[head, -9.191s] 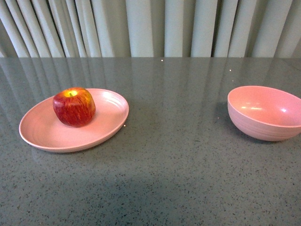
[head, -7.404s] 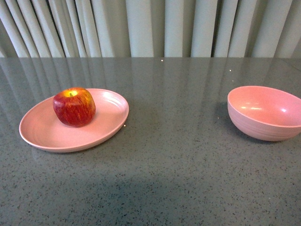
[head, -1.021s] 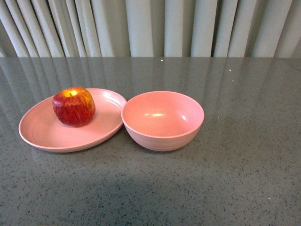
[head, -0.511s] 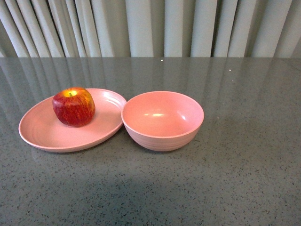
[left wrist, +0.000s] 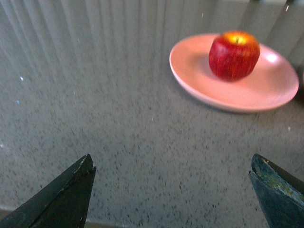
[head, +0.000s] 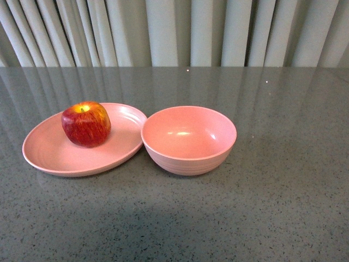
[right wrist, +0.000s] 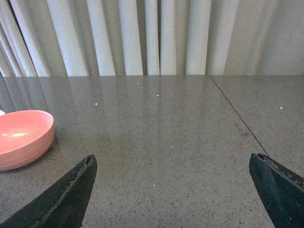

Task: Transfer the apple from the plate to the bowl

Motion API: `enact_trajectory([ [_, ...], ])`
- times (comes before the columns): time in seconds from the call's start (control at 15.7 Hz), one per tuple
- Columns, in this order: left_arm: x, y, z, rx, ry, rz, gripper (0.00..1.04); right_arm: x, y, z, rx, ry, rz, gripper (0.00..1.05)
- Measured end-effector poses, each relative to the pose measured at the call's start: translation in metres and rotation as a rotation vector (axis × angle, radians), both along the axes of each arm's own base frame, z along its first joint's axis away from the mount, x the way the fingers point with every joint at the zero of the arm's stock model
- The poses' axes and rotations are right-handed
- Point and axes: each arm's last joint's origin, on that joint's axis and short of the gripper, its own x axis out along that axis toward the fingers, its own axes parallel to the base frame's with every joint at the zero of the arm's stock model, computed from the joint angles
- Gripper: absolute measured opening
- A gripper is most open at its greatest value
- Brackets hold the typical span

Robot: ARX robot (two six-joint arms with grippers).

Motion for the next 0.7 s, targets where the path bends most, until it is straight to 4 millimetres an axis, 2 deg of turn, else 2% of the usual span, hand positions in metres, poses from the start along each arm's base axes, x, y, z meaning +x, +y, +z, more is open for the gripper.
enact_trajectory([
  [0.06,0.001,-0.002,0.003,-0.002,0.071,0.019,0.98,0.0,0.0,0.0,0.001,-0.001,0.001,0.98],
  [0.13,0.0,-0.003,0.005,-0.011,0.06,0.028,0.98,0.0,0.0,0.0,0.001,0.001,0.0,0.98],
  [0.26,0.001,-0.005,0.025,-0.026,-0.013,0.009,0.98,0.0,0.0,0.0,0.001,-0.001,0.001,0.98],
  [0.38,0.017,-0.004,0.043,-0.04,-0.064,-0.026,0.98,0.0,0.0,0.0,0.001,0.0,0.001,0.98],
  [0.45,0.062,-0.008,0.071,-0.031,-0.111,-0.139,0.98,0.0,0.0,0.0,0.001,0.0,0.0,0.98],
  [0.57,0.107,-0.017,0.085,-0.004,-0.111,-0.234,0.98,0.0,0.0,0.0,0.001,0.0,0.001,0.98],
  [0.7,0.146,-0.027,0.085,0.014,-0.069,-0.303,0.98,0.0,0.0,0.0,0.001,0.0,0.0,0.98],
])
